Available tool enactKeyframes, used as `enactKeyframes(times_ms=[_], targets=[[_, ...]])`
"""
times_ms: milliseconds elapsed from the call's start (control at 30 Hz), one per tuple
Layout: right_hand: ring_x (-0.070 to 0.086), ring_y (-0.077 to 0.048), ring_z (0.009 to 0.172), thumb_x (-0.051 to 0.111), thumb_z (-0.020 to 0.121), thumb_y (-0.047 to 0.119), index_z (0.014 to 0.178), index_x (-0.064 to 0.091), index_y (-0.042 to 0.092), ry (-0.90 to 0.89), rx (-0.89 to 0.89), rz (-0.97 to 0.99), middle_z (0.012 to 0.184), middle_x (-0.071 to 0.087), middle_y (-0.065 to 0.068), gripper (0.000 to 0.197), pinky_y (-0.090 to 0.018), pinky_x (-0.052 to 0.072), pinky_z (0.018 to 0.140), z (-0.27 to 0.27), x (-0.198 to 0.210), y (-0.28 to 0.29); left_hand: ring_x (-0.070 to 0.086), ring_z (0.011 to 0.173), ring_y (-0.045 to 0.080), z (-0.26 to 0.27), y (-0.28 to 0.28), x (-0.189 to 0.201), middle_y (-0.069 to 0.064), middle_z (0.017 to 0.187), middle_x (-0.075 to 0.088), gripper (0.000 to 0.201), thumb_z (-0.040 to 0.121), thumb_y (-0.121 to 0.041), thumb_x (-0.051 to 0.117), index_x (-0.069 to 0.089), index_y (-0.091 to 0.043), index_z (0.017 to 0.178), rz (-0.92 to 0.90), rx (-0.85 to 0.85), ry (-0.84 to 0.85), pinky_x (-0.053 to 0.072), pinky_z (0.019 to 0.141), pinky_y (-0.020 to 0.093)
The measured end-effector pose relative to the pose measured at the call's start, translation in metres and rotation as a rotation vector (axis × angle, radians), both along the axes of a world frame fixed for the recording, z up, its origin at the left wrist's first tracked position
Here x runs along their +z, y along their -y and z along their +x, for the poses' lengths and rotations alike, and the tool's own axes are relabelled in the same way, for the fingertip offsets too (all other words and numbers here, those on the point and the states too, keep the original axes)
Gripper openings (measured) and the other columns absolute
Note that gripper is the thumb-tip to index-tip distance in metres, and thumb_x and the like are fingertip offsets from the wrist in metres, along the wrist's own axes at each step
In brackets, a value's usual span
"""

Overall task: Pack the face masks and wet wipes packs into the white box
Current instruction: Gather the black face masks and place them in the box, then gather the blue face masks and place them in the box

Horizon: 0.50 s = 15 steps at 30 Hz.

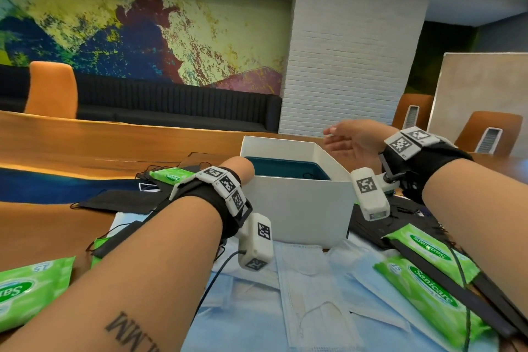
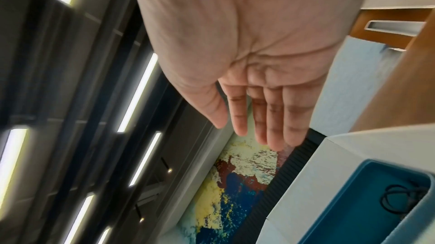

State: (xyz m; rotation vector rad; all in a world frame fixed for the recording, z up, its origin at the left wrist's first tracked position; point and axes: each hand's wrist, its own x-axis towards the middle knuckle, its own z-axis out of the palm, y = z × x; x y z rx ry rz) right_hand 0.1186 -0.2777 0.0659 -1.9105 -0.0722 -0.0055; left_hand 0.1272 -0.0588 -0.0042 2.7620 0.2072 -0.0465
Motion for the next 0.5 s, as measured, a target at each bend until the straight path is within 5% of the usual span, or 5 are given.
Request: enactKeyframes(times_ms=[67, 167, 300, 367, 500], targets=[[0.059, -0.016, 0.085, 0.046, 0.099, 0.015, 0.111, 0.055, 0.007, 0.054, 0.024, -0.057, 0.107, 0.058, -0.012, 0.017, -0.024, 0.05, 0.077, -0.021, 0.006, 0.005, 0.045, 0.131, 0.027, -0.005, 0.0, 0.002, 0.015, 0.127, 0.052, 0.042, 0.099, -0.013, 0.045, 0.043, 0.001, 0.138, 0.052, -0.06, 0.045, 0.025, 0.108, 0.025], [0.058, -0.02, 0.096, 0.044, 0.099, 0.014, 0.111, 0.056, 0.008, 0.078, 0.042, -0.083, 0.102, 0.06, -0.009, 0.018, -0.027, 0.05, 0.081, -0.056, 0.008, 0.015, 0.044, 0.13, 0.033, -0.012, -0.004, -0.003, 0.018, 0.128, 0.051, 0.042, 0.102, -0.018, 0.034, 0.042, 0.0, 0.139, -0.456, 0.067, 0.038, 0.047, 0.092, 0.027], [0.061, -0.02, 0.089, 0.046, 0.098, 0.014, 0.101, 0.06, 0.01, 0.07, 0.031, -0.073, 0.098, 0.063, -0.009, 0.015, -0.03, 0.052, 0.08, -0.091, -0.001, 0.033, 0.051, 0.121, 0.037, -0.024, -0.01, -0.007, 0.019, 0.134, 0.051, 0.05, 0.102, -0.035, 0.03, 0.044, -0.001, 0.136, -0.749, 0.16, 0.127, 0.044, 0.102, 0.046], [0.062, -0.02, 0.088, 0.046, 0.098, 0.015, 0.102, 0.061, 0.01, 0.045, 0.031, -0.153, 0.096, 0.065, -0.008, 0.016, -0.034, 0.051, 0.083, -0.104, -0.011, 0.044, 0.051, 0.119, 0.036, -0.033, -0.01, -0.009, 0.018, 0.134, 0.048, 0.055, 0.099, -0.042, 0.036, 0.037, -0.004, 0.139, -0.741, 0.205, 0.159, 0.045, 0.099, 0.048], [0.064, -0.018, 0.096, 0.049, 0.097, 0.024, 0.109, 0.06, 0.015, -0.033, 0.092, -0.493, 0.104, 0.067, -0.003, 0.018, -0.036, 0.054, 0.086, -0.12, -0.036, 0.061, 0.042, 0.124, 0.035, -0.062, -0.013, -0.012, 0.016, 0.138, 0.037, 0.06, 0.09, -0.042, 0.056, 0.033, -0.012, 0.137, -0.426, 0.214, 0.409, 0.04, 0.101, 0.045]])
